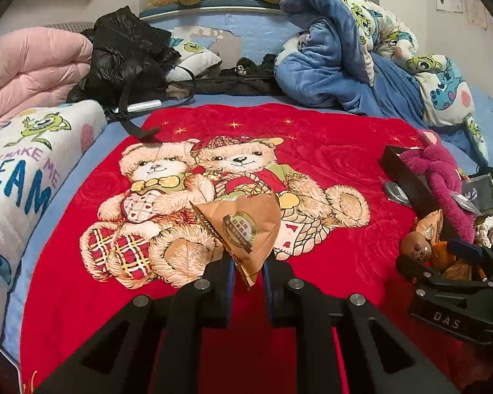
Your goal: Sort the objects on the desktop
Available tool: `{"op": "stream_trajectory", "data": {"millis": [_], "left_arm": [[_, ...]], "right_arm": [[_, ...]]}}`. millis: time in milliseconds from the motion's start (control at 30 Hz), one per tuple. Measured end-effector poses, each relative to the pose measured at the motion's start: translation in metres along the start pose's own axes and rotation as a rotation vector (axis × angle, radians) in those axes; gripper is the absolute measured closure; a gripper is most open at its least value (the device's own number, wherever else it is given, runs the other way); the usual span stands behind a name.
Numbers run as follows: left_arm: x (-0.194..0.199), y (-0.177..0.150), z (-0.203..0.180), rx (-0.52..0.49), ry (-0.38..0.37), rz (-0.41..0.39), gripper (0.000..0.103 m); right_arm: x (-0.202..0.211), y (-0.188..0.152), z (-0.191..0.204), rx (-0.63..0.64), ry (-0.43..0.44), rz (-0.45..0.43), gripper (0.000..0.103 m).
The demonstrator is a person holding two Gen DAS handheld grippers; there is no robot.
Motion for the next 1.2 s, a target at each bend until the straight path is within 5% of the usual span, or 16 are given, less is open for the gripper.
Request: {"op": "stream_trajectory", "data": {"millis": [133,300,367,867,933,967,1200], "left_arm": [[0.003,0.000,-0.006,-0.008,-0.030,-0.001,0.088],[0.007,-0.001,-0.019,-0.044,-0.034,-0.015,0.088],[0.008,-0.002,-0.022,-0.050,-0.048,-0.012,0.088],[0.008,-0.005,-0.032,-0.076,-0.050,-0.010,0.088],[0.008,-0.005,-0.032,-0.078,-0.052,-0.009,0.088],[0.007,-0.006,-0.032,-0.080,-0.051,-0.007,0.088],[0.006,-0.007,-0.034,-0.088,-0.051,0.001,0.088]], "right_arm": [[-0.004,0.002,-0.003,-0.016,0.012,0.000,0.016],[-0.007,0.001,-0.014,-0.053,-0.020,0.002,0.071],[-0.012,-0.002,-0.019,-0.099,0.037,0.018,0.072],[-0.004,-0.002,-0.019,-0.095,0.066,0.007,0.080],[-0.003,-0.001,-0.016,-0.093,0.068,0.006,0.087],[-0.003,0.000,-0.015,-0.094,0.082,0.002,0.100],[-0.004,0.000,-0.015,-0.086,0.083,0.008,0.097]]}}
Point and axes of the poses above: each gripper's, at about its wrist camera, not at the fingertips, and x roughly against the way its jaws point, z to its left, y to its top, the point moved 5 cm from there along -x, roughly the way its jaws point, and after that the axes turned 13 degrees about x, right-handed, at the moved point
